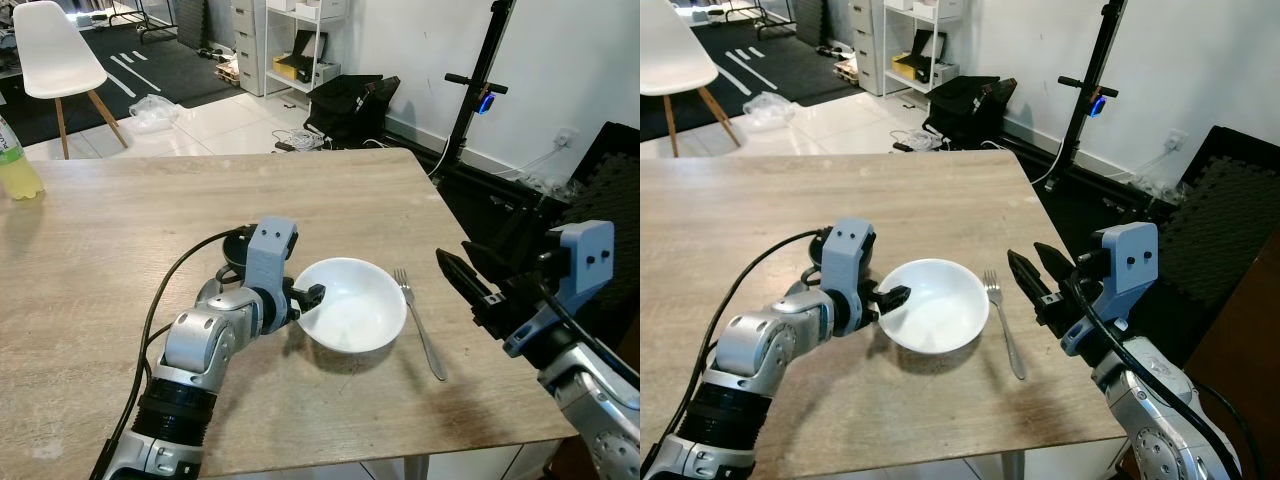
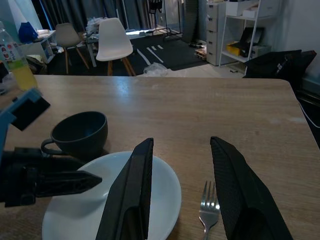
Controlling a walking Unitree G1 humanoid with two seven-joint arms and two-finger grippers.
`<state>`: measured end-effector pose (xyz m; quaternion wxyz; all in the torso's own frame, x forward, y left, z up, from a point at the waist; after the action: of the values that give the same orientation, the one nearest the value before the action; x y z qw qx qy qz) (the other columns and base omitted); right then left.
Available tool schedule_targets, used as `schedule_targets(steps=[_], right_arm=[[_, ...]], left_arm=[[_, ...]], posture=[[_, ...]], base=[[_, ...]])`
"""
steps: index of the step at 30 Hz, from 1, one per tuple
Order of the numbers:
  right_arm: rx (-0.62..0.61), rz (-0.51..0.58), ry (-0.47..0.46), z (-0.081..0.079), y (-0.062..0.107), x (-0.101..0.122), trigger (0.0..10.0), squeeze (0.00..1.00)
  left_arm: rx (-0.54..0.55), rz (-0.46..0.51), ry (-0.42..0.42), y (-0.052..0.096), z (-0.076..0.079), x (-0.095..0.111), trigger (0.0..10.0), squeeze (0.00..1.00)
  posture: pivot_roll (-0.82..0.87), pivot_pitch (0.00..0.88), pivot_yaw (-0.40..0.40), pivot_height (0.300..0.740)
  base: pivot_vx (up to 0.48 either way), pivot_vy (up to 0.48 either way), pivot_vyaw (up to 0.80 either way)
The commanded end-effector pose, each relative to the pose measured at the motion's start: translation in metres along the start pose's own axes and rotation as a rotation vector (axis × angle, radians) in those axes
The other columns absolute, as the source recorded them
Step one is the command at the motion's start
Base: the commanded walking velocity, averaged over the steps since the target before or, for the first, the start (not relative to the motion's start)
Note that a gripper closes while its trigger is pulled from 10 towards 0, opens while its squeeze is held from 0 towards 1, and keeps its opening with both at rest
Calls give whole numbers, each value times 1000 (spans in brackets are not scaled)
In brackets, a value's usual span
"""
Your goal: Setting the table
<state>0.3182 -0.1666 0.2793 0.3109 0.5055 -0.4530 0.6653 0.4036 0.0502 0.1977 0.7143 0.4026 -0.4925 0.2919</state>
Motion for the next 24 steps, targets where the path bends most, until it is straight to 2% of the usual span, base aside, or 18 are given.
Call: schedule_targets(steps=[1,12,18,19,21,22,23,24], right_arm=[[7,2,-7,-2,0,0,10000,0],[6,7,-10,-2,0,1,10000,0],[11,13,-11,-4,-1,3,10000,0],[13,17,-11,-5,-1,4,10000,0],[13,20,-12,-6,-1,4,10000,0],[13,27,-16,-7,-1,6,10000,0],[13,27,-16,-7,-1,6,10000,0],[14,31,-19,-8,-1,6,10000,0]], left_arm=[[11,-33,27,-2,-5,-12,0,0],[26,-47,47,0,-11,-19,0,0],[22,-36,57,7,-13,-15,0,0],[8,-19,49,16,-14,-10,3647,0],[-7,3,34,21,-13,-3,3647,0],[-29,56,-15,38,-17,15,10000,0],[-29,56,-15,38,-17,15,10000,0],[-25,71,-27,48,-22,23,10000,0]], posture=[[54,131,76,740],[54,131,74,740],[59,129,71,740],[61,131,74,740],[62,132,75,740],[73,134,76,740],[73,134,76,740],[79,135,75,740]], base=[[0,0,0],[0,0,0],[0,0,0],[0,0,0],[0,0,0],[0,0,0],[0,0,0],[0,0,0]])
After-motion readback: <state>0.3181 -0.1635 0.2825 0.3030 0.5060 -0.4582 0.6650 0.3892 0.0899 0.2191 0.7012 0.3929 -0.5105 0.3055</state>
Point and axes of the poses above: a point about 5 cm out from each wrist's last joint towards the gripper, its own y axis pointing back from the gripper into the wrist, its own x axis along the axis of the wrist's last joint, z = x × y, the point moved 6 cm from there along -y, pointing out of the wrist towards the gripper, and after that the axes turned 3 degrees about y, right-handed, at the moved point
